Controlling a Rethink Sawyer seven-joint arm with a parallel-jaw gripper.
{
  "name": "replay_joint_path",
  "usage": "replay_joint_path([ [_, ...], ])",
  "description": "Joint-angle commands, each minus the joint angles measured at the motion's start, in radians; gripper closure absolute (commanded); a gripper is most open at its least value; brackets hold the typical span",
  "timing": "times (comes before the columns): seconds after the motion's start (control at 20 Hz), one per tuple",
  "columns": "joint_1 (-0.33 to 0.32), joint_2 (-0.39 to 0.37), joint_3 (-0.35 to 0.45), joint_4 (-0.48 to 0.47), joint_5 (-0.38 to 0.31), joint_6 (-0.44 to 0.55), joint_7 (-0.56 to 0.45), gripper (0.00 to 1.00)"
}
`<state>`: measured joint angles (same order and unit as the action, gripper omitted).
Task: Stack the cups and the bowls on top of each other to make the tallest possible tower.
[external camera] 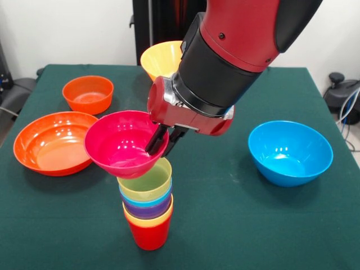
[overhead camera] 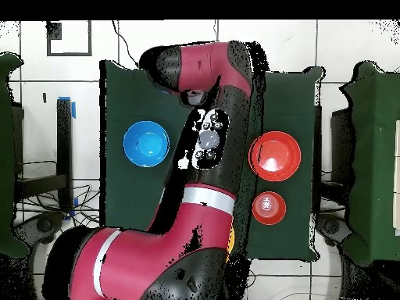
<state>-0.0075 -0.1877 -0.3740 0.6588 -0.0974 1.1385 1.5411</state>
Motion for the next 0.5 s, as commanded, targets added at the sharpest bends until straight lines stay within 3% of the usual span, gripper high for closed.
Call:
replay_joint_path([
  [0.05, 0.023, 0.021, 0.112, 0.097, 0.000, -0.066, 0.072, 1.00],
  [0.5, 0.037, 0.042, 0.106, 0.084, 0.001, -0.073, 0.109, 1.00],
])
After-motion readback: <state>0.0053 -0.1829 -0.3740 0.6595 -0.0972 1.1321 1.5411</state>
